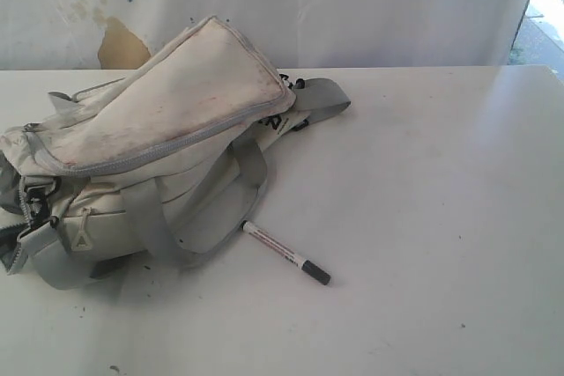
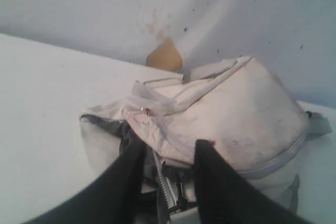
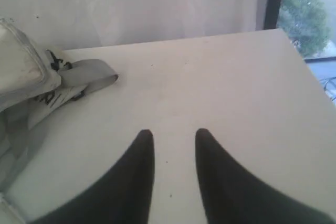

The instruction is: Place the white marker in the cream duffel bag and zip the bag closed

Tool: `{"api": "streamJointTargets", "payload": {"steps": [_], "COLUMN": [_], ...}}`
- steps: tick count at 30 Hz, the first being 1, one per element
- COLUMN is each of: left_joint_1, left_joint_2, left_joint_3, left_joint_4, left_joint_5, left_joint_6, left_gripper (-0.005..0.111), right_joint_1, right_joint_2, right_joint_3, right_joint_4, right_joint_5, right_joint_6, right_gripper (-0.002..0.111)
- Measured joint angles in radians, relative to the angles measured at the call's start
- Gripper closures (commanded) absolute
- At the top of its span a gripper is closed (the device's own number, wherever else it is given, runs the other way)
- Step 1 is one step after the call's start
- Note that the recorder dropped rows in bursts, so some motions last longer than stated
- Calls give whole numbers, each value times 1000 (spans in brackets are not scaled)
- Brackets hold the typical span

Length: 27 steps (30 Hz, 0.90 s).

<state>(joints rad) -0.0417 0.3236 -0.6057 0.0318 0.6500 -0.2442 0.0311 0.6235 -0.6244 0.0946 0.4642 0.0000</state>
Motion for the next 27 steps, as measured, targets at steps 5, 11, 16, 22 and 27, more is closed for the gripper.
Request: {"api": "streamJointTargets", "payload": {"steps": [5,11,16,22,27], "left_joint_1": [0,0,0,2,52], "left_joint_2": [167,368,570,795,959], "left_joint_3": [0,-22,-120,-238,-332], "left_joint_4": [14,18,20,24,24], "left_joint_5": [-15,-13,22,14,18], "left_joint_6": [0,-13,-15,-15,-15], "left_gripper": [33,33,33,33,33], "right_joint_1": [61,127,162,207,245], "right_joint_2": [109,237,325,407,469], "right_joint_3": [-57,-105,-143,-163,-163], "right_joint_4": [85,239,324,408,489], "right_joint_5": [35,86,126,158,165], "right_joint_6": [0,-74,-135,-172,-230], "right_gripper": [55,55,55,55,55]}}
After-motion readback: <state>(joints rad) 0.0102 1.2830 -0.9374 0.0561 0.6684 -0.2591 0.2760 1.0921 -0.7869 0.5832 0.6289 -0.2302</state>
